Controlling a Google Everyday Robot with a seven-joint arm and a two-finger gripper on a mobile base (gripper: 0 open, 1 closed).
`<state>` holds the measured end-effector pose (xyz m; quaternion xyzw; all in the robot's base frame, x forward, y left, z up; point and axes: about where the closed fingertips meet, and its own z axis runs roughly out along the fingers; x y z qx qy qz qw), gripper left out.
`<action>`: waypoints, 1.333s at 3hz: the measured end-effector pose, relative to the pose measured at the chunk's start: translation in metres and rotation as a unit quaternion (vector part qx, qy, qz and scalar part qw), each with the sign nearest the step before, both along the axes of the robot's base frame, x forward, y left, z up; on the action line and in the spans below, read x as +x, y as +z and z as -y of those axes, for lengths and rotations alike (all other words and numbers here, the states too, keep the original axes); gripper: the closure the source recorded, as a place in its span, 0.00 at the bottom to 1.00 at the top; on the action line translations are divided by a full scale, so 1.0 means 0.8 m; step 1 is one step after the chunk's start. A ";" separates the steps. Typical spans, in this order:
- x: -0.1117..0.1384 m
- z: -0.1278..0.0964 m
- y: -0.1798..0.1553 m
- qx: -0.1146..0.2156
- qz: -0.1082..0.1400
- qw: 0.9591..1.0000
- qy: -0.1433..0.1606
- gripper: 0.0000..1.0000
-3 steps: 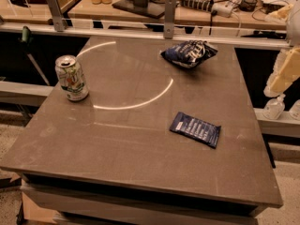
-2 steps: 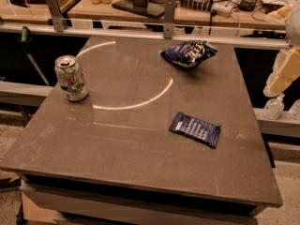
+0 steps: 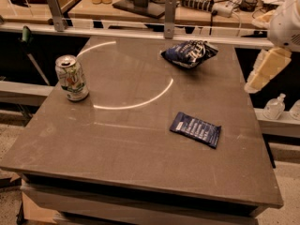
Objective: Move blue chip bag near 7up can
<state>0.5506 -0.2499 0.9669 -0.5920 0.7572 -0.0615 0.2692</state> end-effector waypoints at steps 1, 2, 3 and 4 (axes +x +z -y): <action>0.048 -0.010 -0.025 0.024 0.016 0.999 -0.013 0.00; 0.102 -0.034 -0.046 0.044 0.038 0.998 0.006 0.00; 0.145 -0.065 -0.064 0.057 0.043 0.997 0.029 0.00; 0.189 -0.089 -0.098 0.070 0.033 0.995 0.063 0.18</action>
Offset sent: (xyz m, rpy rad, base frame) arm 0.1350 0.0491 -0.0541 0.1288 -0.1374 0.0712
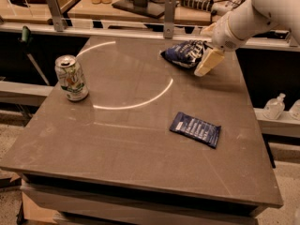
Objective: Move blue chip bag near 7up can
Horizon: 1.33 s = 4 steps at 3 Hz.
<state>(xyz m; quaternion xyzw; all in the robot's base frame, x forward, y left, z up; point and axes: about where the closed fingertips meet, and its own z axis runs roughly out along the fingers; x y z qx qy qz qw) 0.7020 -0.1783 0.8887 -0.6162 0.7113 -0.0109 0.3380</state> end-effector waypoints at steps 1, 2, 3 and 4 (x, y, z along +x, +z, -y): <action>0.028 -0.001 -0.018 -0.008 -0.013 1.000 0.017 0.40; 0.032 -0.015 -0.011 0.013 -0.017 0.999 0.043 0.63; 0.017 -0.067 0.022 0.044 -0.023 0.993 0.105 0.88; -0.010 -0.115 0.041 0.080 -0.044 0.981 0.170 1.00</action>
Offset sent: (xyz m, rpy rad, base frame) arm 0.0286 0.0247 0.0109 0.0954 0.0375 0.1545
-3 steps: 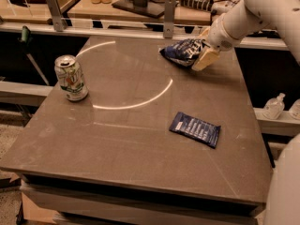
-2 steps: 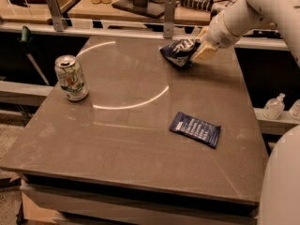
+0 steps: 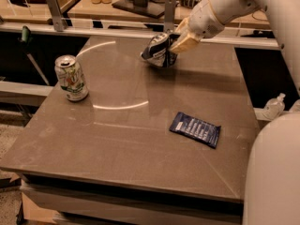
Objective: Move blue chip bag near 7up can
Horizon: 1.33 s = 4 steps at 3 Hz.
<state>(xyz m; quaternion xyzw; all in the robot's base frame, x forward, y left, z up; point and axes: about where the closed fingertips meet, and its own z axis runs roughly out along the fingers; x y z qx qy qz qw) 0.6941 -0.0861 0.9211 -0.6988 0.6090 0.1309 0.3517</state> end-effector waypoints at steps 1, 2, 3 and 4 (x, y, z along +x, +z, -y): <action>-0.024 -0.045 0.013 0.040 -0.024 0.997 0.064 1.00; -0.042 -0.085 0.024 0.068 -0.037 0.990 0.120 1.00; -0.063 -0.114 0.032 0.083 -0.046 0.982 0.163 1.00; -0.086 -0.133 0.027 0.087 -0.077 0.975 0.191 0.98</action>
Offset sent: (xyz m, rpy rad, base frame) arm -0.0543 0.0936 0.0364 0.1967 0.1135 0.3838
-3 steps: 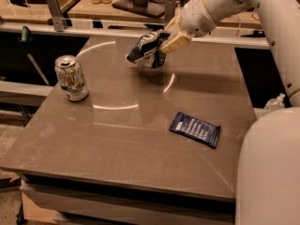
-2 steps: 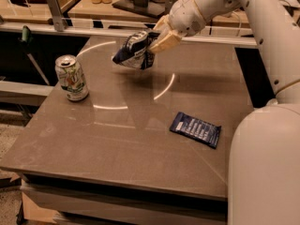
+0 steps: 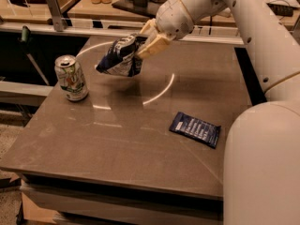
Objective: Move blue chip bag near 7up can
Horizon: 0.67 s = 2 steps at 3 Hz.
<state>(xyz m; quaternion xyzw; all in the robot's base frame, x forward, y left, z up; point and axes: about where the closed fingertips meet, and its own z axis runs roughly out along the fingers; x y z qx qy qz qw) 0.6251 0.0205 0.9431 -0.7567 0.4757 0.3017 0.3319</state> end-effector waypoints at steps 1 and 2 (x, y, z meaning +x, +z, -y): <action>-0.011 -0.007 -0.004 0.001 -0.027 1.000 0.010 0.76; -0.025 -0.019 -0.003 -0.015 -0.029 0.999 0.037 0.45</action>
Offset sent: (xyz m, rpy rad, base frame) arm -0.0501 0.0003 -0.0035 -0.1090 0.1080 0.1767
